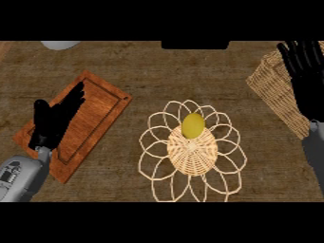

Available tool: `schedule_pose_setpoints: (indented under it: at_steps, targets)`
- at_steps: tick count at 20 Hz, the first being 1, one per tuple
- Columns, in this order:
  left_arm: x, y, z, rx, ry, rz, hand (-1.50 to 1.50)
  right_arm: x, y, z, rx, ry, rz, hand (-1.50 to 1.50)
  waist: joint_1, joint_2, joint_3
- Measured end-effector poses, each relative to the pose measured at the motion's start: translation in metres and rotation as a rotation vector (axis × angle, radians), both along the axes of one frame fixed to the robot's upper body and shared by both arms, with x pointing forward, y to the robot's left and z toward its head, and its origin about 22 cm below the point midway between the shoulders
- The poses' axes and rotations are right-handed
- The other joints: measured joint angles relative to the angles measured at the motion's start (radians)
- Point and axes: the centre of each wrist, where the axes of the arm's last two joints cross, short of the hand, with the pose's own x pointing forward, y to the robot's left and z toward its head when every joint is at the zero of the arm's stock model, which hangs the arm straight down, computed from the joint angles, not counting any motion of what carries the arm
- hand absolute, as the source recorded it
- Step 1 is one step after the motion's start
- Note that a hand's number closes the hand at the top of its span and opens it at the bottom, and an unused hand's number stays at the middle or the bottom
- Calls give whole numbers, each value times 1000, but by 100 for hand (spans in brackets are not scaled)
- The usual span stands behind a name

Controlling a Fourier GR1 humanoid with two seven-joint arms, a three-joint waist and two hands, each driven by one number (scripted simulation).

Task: Pick the lemon from the placemat and place it in the basket

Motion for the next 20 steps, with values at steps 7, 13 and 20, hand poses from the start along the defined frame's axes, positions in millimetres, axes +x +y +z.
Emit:
schedule_pose_setpoints:
  at_steps: [7,13,20]
  targets:
    - [2,26,11,-7,-58,111,0,13,-18,-1,-102,-147,-102,150,20,12,14]
    - [3,28,12,-44,-47,121,0,12,69,-31,-469,-230,-50,-150,48,16,15]
    - [0,34,10,-56,-37,149,0,21,187,-13,-563,-181,-160,-150,30,8,16]
